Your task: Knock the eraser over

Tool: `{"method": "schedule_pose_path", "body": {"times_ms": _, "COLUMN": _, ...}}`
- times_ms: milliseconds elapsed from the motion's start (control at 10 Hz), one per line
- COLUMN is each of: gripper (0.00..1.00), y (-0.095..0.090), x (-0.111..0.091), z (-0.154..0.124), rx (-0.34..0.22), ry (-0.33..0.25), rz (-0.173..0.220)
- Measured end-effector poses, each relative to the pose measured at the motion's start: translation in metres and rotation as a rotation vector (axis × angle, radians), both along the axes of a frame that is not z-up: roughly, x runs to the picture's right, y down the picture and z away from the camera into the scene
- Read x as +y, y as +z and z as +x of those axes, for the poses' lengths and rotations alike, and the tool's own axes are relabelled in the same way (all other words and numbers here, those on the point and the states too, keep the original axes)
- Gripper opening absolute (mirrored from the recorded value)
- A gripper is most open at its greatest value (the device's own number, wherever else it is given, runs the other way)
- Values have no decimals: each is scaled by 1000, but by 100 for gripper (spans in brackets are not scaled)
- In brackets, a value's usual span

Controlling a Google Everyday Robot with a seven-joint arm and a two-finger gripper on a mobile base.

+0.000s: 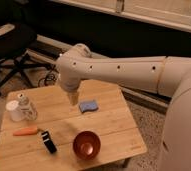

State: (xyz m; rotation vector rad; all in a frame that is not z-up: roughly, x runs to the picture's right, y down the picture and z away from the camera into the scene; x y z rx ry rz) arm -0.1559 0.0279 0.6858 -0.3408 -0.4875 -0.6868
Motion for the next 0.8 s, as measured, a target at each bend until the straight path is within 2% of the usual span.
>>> {"method": "schedule_pose_path", "body": {"times_ms": 400, "gripper": 80, "y": -29, "x": 54, "z": -30, "rx": -106, "ry": -143, "rz": -59}}
{"method": "schedule_pose_path", "body": {"times_ms": 600, "gripper": 80, "y": -36, "x": 70, "z": -36, "rx": -125, "ry": -192, "rz": -88}}
{"method": "schedule_pose_path", "body": {"times_ms": 800, "gripper": 80, "y": -40, "x": 87, "z": -36, "rx": -105, "ry": -243, "rz": -126}}
